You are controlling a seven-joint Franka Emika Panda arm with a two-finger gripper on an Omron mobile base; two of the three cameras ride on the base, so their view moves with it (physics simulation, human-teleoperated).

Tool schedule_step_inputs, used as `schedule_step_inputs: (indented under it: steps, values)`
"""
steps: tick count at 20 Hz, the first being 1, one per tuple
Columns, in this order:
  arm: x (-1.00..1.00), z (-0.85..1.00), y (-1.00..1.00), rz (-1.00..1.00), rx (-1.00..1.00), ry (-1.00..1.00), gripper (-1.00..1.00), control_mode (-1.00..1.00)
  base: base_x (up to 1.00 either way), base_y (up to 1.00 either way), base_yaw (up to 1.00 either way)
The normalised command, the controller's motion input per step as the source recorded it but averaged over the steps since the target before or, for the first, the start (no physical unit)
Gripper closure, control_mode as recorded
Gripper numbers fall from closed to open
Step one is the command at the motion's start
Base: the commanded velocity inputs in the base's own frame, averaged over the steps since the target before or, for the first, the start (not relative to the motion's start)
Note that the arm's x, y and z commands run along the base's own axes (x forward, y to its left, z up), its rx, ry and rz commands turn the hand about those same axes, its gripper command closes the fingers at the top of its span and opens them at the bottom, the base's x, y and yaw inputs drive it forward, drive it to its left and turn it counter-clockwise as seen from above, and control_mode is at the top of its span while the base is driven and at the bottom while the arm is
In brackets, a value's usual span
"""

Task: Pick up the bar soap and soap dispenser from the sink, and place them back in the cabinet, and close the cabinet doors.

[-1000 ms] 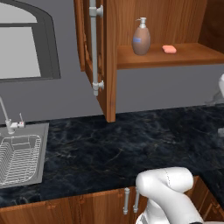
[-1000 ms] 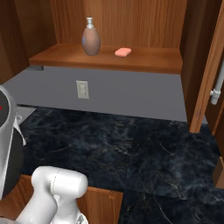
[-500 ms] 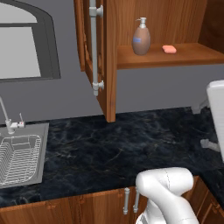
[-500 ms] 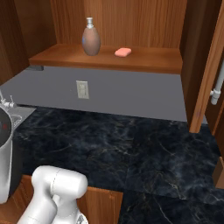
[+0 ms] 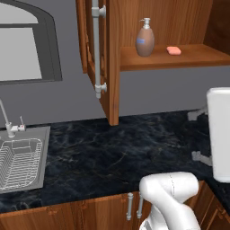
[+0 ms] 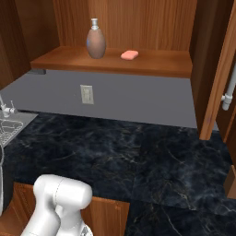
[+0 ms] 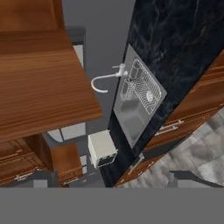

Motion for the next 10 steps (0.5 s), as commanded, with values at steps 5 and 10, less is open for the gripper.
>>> schedule_step_inputs:
  steps: [5,10]
  values:
    - [-0.05,0.0,0.4,0.01,0.17,0.02,-1.0,-1.0,0.0,0.0,0.0]
    - [-0.01,0.01,0.4,0.06,0.09,0.0,-1.0,-1.0,0.0,0.0,0.0]
